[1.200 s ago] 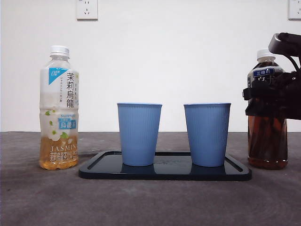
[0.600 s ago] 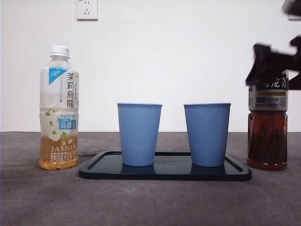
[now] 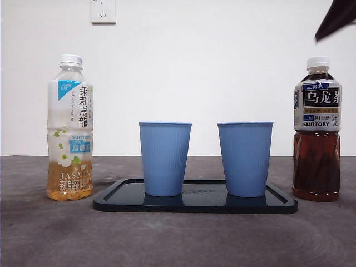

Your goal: Pour the drink into the cup

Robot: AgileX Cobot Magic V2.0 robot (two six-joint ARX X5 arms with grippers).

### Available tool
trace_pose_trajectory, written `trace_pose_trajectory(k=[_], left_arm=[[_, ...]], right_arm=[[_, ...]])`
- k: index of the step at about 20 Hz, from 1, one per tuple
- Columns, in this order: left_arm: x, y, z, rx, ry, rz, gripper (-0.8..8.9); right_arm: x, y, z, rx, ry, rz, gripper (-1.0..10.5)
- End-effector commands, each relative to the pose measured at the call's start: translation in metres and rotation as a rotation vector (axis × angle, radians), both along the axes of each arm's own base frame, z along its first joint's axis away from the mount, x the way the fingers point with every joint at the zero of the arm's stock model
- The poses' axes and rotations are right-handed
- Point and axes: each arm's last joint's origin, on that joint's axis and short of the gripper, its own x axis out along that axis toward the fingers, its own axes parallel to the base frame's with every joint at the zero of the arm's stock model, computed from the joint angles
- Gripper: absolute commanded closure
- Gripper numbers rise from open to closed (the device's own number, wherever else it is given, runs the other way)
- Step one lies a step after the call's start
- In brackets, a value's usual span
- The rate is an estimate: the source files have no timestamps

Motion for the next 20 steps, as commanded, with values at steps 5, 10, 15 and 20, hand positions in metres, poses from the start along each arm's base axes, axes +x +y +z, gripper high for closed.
trace_pose_trajectory(k=[5, 10, 15, 20], left_arm=[[0.023, -0.004, -0.028, -0.065, -0.034, 0.148, 3.17], [0.041, -0.009, -0.046, -0.05, -0.103, 0.185, 3.17], [0.074, -0.017, -0.064, 0.029, -0.182, 0.207, 3.14], [0.103, -0.029, -0.082, 0.044, -0.178, 0.193, 3.14]], right_arm=[[-0.038, -0.01, 0.025, 0.029, 0.096, 0.054, 5.0], [-0.056, -0.016, 0.034, 0.015, 0.135, 0.073, 5.0], [-0.063, -0.015, 0.035, 0.056, 0.202, 0.154, 5.0], [-0.063, -0.015, 0.036, 0.06, 0.199, 0.157, 5.0]])
